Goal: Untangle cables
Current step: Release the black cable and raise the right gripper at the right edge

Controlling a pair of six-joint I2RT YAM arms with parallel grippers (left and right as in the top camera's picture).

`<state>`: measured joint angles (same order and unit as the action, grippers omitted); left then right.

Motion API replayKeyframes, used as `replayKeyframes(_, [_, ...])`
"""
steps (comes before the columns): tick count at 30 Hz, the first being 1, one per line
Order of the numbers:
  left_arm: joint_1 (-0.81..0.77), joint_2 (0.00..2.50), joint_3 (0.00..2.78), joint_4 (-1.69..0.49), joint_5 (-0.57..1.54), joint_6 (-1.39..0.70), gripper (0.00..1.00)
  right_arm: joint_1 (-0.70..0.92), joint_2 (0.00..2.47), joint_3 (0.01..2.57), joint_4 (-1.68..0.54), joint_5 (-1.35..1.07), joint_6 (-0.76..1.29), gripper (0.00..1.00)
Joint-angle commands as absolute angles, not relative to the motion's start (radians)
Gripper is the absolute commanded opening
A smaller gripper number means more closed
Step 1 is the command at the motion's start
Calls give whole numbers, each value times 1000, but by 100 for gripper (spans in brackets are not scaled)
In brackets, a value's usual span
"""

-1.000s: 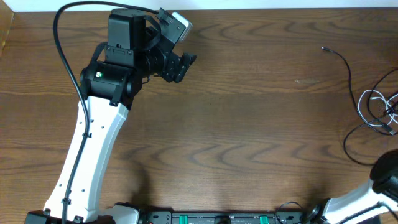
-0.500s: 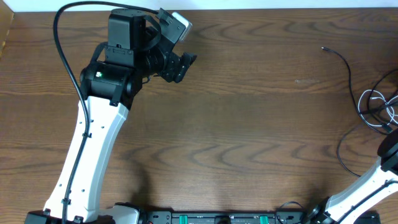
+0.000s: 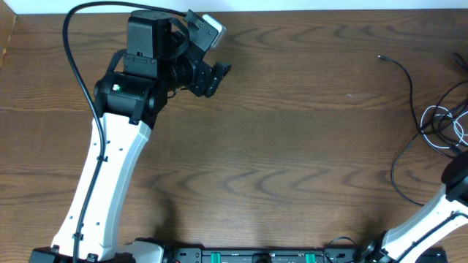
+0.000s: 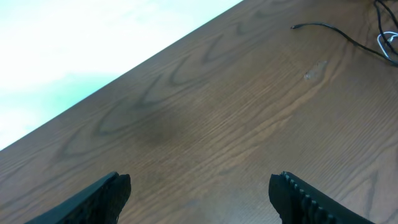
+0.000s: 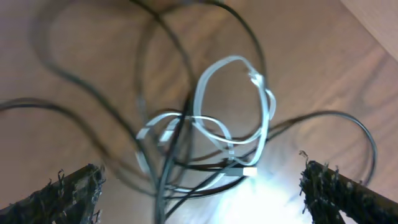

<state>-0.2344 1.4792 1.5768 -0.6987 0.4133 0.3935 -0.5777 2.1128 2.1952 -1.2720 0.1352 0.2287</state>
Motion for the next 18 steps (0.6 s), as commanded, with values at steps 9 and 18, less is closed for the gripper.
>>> replayKeyframes(9, [-230, 1489, 1580, -691, 410, 411, 76, -353, 1887, 2276, -1274, 125, 189, 99])
replayKeyframes(18, [-230, 1489, 1580, -691, 408, 411, 76, -232, 1855, 2275, -1340, 72, 169, 96])
